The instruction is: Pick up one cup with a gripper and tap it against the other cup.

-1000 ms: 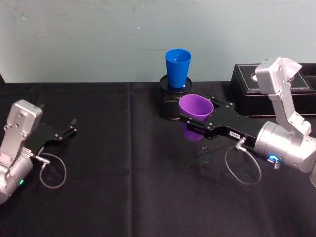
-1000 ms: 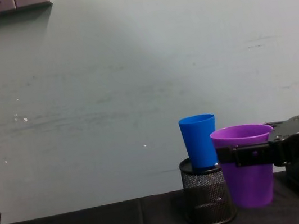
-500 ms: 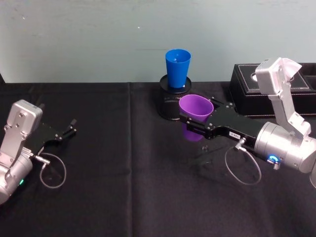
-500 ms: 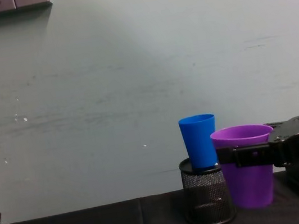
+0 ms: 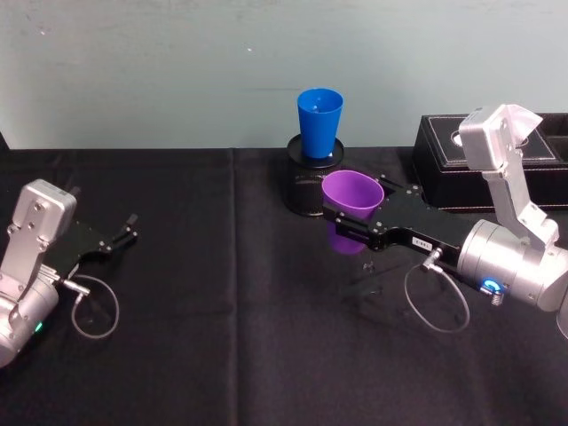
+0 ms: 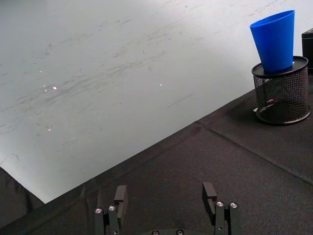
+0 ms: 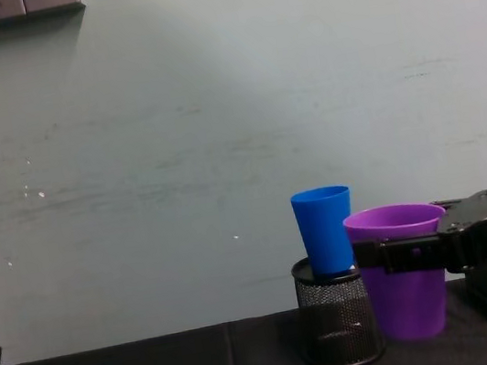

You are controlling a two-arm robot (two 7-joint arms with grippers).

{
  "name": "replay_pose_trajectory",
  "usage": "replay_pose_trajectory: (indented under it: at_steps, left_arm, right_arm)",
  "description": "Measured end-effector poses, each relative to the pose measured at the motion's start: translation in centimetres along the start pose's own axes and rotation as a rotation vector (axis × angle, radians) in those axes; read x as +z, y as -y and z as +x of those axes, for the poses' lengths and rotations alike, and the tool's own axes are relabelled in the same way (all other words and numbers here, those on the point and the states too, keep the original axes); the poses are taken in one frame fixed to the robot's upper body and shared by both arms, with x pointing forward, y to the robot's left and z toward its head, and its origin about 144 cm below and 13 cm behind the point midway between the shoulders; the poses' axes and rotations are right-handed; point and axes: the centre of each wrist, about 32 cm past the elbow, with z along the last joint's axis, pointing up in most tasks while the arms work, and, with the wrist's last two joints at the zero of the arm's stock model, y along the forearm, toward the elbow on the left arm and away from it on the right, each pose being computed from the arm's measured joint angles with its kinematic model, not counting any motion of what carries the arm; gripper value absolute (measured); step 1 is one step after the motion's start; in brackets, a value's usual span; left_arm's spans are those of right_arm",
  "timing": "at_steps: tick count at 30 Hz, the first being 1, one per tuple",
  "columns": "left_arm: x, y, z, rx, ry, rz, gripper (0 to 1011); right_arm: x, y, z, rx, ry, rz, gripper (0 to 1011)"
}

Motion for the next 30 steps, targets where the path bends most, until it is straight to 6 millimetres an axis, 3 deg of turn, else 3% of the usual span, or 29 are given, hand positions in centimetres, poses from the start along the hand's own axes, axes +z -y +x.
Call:
replay_pose_trajectory:
  at_steps: [30]
  left_arm:
    - [0.00,0.00,0.00,0.000,0.000,0.000,1000]
  right_arm:
    - [0.00,0.00,0.00,0.001,0.001,0.000,720]
